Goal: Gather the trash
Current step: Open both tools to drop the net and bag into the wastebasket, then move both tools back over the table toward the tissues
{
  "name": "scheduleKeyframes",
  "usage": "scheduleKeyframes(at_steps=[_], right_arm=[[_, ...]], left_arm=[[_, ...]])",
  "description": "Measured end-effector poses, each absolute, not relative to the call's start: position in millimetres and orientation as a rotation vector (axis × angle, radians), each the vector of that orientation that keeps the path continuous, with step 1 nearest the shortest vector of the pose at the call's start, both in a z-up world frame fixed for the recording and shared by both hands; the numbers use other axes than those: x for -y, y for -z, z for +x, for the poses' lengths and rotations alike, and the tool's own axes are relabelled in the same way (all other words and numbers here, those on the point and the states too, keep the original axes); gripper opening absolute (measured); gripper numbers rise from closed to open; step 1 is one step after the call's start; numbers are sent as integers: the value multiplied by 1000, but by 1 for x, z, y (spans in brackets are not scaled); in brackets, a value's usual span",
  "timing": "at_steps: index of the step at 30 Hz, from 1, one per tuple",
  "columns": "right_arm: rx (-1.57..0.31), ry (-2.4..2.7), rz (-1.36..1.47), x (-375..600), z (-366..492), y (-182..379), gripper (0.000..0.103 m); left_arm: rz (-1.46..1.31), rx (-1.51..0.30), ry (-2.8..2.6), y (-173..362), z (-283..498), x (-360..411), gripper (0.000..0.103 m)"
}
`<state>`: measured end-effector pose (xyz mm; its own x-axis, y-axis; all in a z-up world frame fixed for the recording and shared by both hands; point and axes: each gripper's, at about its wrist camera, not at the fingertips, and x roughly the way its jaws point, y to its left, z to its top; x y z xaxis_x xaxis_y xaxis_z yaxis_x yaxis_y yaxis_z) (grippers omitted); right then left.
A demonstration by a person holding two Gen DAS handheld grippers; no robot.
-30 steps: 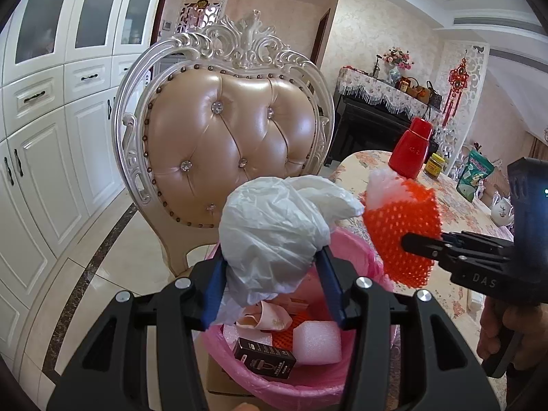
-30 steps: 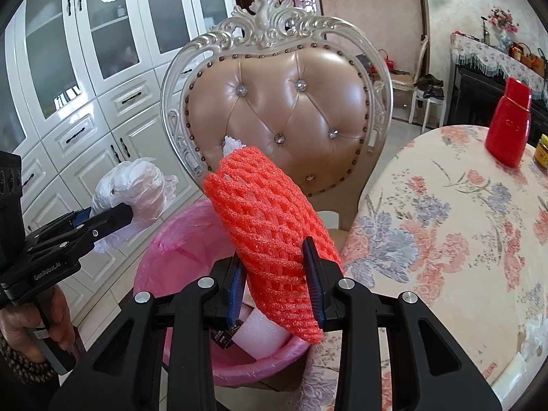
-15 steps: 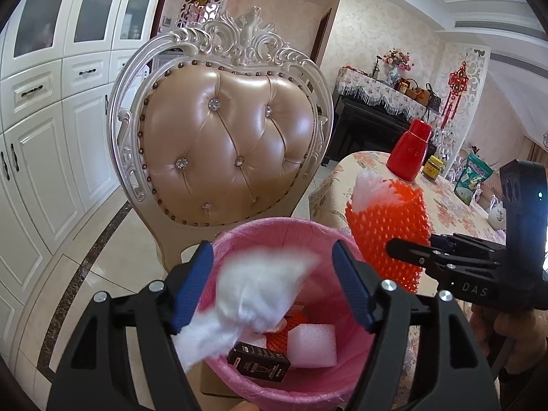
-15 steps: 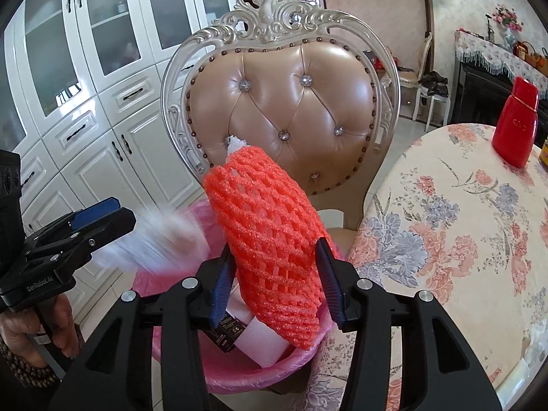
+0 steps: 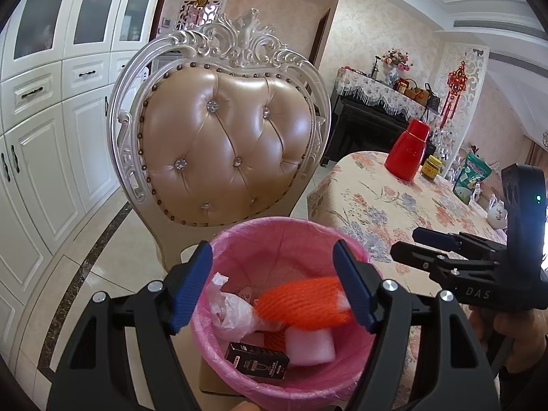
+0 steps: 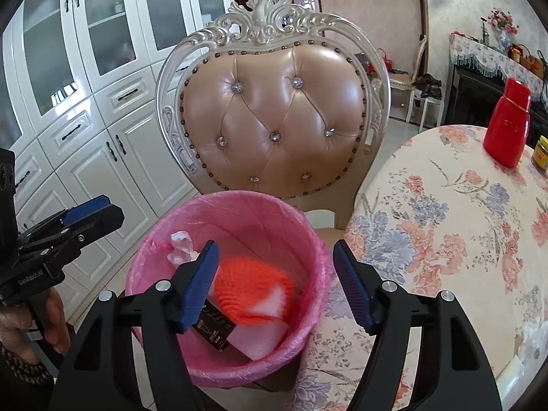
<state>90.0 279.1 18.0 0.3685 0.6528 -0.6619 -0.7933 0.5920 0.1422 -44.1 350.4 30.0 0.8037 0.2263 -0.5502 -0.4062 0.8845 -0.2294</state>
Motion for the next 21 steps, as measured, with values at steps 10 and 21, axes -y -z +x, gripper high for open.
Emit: scheduleKeyframes(at_steps=[10, 21], right_arm=[[-741, -862, -178, -235, 94, -14, 68], [-742, -742, -133, -158, 104, -7, 69]], left_arm=[[-339, -543, -310, -30, -36, -330, 70], [-314, -561, -223, -29, -10, -282, 70]])
